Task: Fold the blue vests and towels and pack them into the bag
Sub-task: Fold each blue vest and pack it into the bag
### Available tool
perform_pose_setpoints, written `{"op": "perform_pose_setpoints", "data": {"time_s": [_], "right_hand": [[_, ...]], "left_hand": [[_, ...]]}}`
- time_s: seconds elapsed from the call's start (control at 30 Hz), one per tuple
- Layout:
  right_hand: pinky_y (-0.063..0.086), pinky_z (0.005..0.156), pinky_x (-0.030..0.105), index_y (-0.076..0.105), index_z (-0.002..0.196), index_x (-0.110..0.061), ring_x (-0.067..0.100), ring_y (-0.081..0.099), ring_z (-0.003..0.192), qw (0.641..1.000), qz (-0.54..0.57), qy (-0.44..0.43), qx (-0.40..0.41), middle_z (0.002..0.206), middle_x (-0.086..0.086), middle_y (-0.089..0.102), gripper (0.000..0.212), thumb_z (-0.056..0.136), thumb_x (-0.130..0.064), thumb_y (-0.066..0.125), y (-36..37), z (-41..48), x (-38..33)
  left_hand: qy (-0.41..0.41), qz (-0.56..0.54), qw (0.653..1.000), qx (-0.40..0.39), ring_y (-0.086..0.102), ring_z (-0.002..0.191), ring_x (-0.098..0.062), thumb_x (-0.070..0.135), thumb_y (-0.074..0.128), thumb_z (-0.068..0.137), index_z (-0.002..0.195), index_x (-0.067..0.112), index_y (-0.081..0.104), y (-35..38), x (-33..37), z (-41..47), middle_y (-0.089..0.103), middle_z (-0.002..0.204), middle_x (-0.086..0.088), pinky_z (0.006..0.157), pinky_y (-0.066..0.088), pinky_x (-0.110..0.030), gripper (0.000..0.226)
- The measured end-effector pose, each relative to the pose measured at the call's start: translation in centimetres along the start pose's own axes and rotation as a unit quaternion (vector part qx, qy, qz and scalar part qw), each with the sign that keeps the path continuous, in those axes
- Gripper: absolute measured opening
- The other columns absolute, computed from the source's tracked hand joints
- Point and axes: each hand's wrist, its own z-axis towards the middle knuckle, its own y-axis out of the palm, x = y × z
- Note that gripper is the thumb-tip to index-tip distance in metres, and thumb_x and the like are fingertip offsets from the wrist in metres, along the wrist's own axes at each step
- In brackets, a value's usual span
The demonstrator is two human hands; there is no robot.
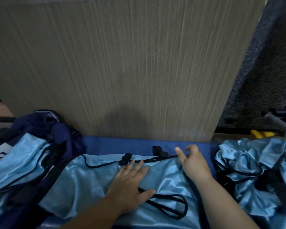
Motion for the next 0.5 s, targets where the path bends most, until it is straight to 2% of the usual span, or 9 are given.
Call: {"op": "perform_pose_setpoints", "data": {"time_s": [0.1, 0.13, 0.2, 0.27, 0.37, 0.43, 0.5], "right_hand": [[0.040, 0.079, 0.031, 0.043, 0.129, -0.012, 0.022, 0.056, 0.110, 0.989, -0.105, 0.049, -0.095, 0.116, 0.003, 0.057, 0.072, 0.085, -0.069, 0.052, -0.5, -0.9, -0.4], [0.040, 0.079, 0.030, 0.045, 0.127, -0.013, 0.021, 0.056, 0.110, 0.983, -0.142, 0.046, -0.107, 0.119, 0.003, 0.058, 0.072, 0.084, -0.070, 0.053, -0.3, -1.2, -0.3], [0.042, 0.075, 0.029, 0.053, 0.116, -0.016, 0.017, 0.057, 0.097, 0.979, -0.175, 0.020, -0.107, 0.114, 0.000, 0.062, 0.051, 0.089, -0.059, 0.055, 0.4, -1.7, 0.1], [0.044, 0.066, 0.027, 0.057, 0.099, -0.017, 0.010, 0.056, 0.079, 0.988, -0.122, 0.001, -0.093, 0.095, -0.003, 0.064, 0.026, 0.096, -0.042, 0.052, 0.8, -2.1, 0.6], [0.044, 0.060, 0.025, 0.061, 0.088, -0.011, 0.012, 0.059, 0.069, 0.994, 0.076, 0.032, -0.073, 0.077, 0.000, 0.065, 0.025, 0.100, -0.030, 0.050, -0.1, -2.5, 0.6], [0.044, 0.060, 0.025, 0.063, 0.087, -0.009, 0.014, 0.060, 0.069, 0.990, 0.118, 0.051, -0.066, 0.077, 0.002, 0.067, 0.028, 0.101, -0.028, 0.049, -0.8, -2.9, 0.6], [0.045, 0.059, 0.023, 0.068, 0.090, -0.010, 0.014, 0.063, 0.075, 0.985, 0.139, 0.069, -0.068, 0.085, 0.003, 0.070, 0.030, 0.102, -0.027, 0.045, -0.9, -3.1, 1.1]], "left_hand": [[-0.006, 0.011, 1.000, -0.010, -0.022, 0.146, -0.008, 0.087, 0.009, 0.068, 0.153, 0.040, -0.003, 0.0, 0.0, 0.2, -0.018, 0.156, 0.021, 0.113, -0.016, -0.032, 0.098], [-0.006, 0.012, 1.000, -0.008, -0.023, 0.145, -0.009, 0.087, 0.008, 0.068, 0.153, 0.040, -0.004, 0.1, 0.0, 0.3, -0.019, 0.156, 0.021, 0.114, -0.016, -0.033, 0.098], [-0.004, 0.012, 1.000, -0.001, -0.024, 0.145, -0.008, 0.088, 0.008, 0.069, 0.153, 0.040, -0.003, 0.2, 0.0, 0.2, -0.019, 0.155, 0.021, 0.115, -0.016, -0.033, 0.097], [-0.009, -0.004, 1.000, 0.012, -0.022, 0.145, -0.006, 0.089, 0.009, 0.071, 0.153, 0.041, 0.000, 0.3, -0.2, 0.0, -0.017, 0.155, 0.021, 0.115, -0.016, -0.032, 0.096], [-0.017, -0.035, 0.998, 0.051, -0.018, 0.144, 0.000, 0.089, -0.001, 0.070, 0.153, 0.043, 0.008, 0.6, -0.4, -0.2, -0.007, 0.158, 0.022, 0.116, -0.014, -0.031, 0.095], [-0.017, -0.052, 0.996, 0.066, -0.016, 0.143, 0.003, 0.088, -0.009, 0.069, 0.152, 0.043, 0.013, 0.7, -0.5, -0.3, 0.000, 0.158, 0.023, 0.117, -0.013, -0.031, 0.097], [-0.012, -0.050, 0.997, 0.058, -0.017, 0.143, 0.003, 0.085, -0.008, 0.071, 0.152, 0.045, 0.011, 0.6, -0.6, -0.4, -0.001, 0.158, 0.024, 0.117, -0.014, -0.031, 0.092]]}}
